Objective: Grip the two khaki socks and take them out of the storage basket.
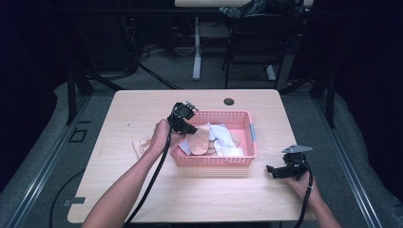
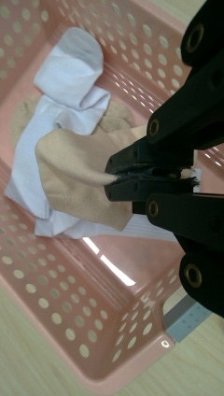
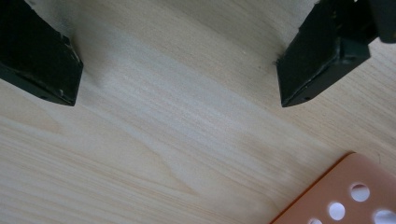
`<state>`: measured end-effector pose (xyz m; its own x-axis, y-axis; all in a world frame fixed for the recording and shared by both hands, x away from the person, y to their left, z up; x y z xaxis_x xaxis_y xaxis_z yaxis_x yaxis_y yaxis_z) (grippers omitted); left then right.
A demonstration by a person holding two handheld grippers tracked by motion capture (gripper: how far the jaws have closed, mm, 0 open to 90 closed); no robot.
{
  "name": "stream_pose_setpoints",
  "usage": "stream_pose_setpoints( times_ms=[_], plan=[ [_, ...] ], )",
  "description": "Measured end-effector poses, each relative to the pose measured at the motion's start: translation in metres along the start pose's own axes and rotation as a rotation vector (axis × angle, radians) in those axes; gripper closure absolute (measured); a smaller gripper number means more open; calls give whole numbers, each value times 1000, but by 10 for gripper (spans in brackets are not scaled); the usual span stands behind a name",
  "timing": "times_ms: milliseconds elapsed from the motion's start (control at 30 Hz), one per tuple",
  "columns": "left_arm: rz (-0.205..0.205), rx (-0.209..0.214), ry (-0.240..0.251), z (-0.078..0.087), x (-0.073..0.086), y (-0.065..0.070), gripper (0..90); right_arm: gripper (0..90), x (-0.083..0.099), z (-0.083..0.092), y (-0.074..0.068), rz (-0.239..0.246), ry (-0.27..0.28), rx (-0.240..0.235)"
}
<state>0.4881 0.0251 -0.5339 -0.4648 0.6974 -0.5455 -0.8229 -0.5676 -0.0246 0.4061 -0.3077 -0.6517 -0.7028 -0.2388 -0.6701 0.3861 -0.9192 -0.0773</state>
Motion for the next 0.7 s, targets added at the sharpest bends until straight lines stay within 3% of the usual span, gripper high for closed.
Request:
stream_pose_setpoints(
  times_ms=[700],
  plan=[
    [-9, -15, 64, 40, -16, -6, 862, 0, 0, 0, 0, -1, 1, 1]
  ],
)
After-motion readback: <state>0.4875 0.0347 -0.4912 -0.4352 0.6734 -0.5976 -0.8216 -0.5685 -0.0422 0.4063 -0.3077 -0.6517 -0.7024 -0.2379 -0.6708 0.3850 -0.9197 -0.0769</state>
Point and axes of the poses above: each handheld gripper's, and its own axes: z roughly backward along the jaws, x roughly out of its underside, y roughly to its right, the point moved 9 cm from there along -z, roughly forward along the jaws, and after that the axes turned 6 degrees about -z, right-handed, at the moved point
